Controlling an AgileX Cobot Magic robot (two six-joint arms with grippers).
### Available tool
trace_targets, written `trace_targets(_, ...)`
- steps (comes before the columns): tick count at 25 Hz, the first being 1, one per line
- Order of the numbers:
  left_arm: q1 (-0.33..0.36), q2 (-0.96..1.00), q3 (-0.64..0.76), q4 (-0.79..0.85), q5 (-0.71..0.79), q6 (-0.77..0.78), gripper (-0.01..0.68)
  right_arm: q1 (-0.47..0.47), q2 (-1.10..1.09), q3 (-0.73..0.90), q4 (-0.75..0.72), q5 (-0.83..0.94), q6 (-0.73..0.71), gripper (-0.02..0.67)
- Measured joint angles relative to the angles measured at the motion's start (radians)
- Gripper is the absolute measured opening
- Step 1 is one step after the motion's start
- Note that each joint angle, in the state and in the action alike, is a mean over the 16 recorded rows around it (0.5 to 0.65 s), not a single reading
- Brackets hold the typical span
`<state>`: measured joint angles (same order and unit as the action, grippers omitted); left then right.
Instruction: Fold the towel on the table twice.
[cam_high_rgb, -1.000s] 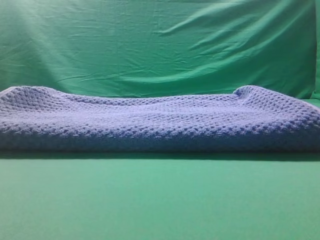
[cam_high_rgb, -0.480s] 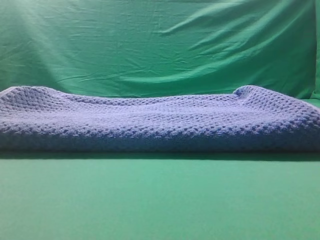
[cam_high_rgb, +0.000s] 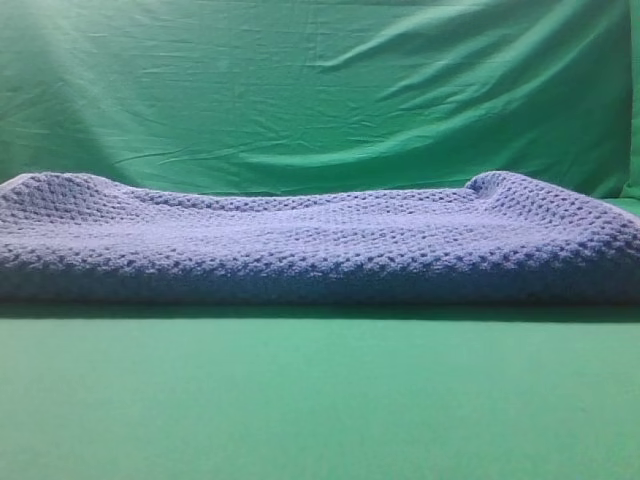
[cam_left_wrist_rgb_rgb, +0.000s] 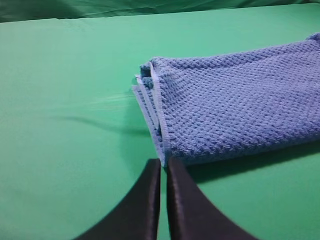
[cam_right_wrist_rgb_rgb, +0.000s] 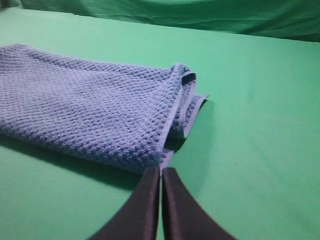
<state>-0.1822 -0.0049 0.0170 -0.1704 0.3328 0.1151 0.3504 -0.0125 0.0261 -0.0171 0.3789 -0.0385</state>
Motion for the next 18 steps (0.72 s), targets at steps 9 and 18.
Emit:
trace_targets(9,0.123,-0.004,0.000,0.000,0.000,0.000,0.000,-0.159,0.000,0.000,0.000,0.000,0.000,0.000)
trace_targets(18,0.168,-0.006,0.000,0.000,0.000,0.000,0.000,-0.237,0.000,0.000,0.000,0.000,0.000,0.000)
